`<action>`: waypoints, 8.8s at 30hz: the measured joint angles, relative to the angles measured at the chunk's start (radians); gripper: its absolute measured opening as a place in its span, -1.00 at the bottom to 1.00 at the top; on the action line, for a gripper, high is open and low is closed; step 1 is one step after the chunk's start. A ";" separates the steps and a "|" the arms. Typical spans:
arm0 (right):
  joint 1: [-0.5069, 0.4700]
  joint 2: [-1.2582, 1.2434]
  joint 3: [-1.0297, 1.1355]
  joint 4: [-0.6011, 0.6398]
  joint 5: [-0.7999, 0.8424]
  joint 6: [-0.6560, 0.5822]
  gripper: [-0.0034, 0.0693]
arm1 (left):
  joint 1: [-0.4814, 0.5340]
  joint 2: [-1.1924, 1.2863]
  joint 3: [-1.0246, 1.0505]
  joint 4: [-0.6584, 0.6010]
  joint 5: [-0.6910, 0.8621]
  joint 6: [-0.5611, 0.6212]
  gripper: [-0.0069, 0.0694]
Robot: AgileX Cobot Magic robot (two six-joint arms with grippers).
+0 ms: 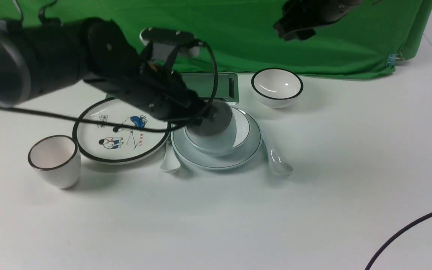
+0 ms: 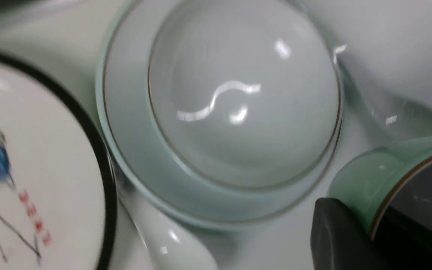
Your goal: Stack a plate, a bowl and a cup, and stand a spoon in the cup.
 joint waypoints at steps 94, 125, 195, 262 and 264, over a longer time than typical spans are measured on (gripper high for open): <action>0.087 0.052 0.331 0.202 -0.352 0.063 -0.41 | 0.079 -0.875 0.790 0.130 -0.024 -0.191 -0.40; 0.197 0.029 0.334 0.176 -0.606 -0.208 -0.23 | 0.079 -1.098 0.783 0.120 -0.058 -0.061 -0.91; -0.429 -1.962 2.078 -0.068 -0.729 0.386 -0.87 | 0.079 -1.292 0.783 0.341 -0.177 -0.049 -0.90; -0.432 -1.963 2.078 -0.045 -0.711 0.312 -0.50 | 0.351 -1.765 1.422 0.231 -0.359 -0.182 -0.90; -0.432 -1.963 2.078 -0.045 -0.711 0.312 -0.48 | 0.351 -1.765 1.422 0.232 -0.359 -0.182 -0.90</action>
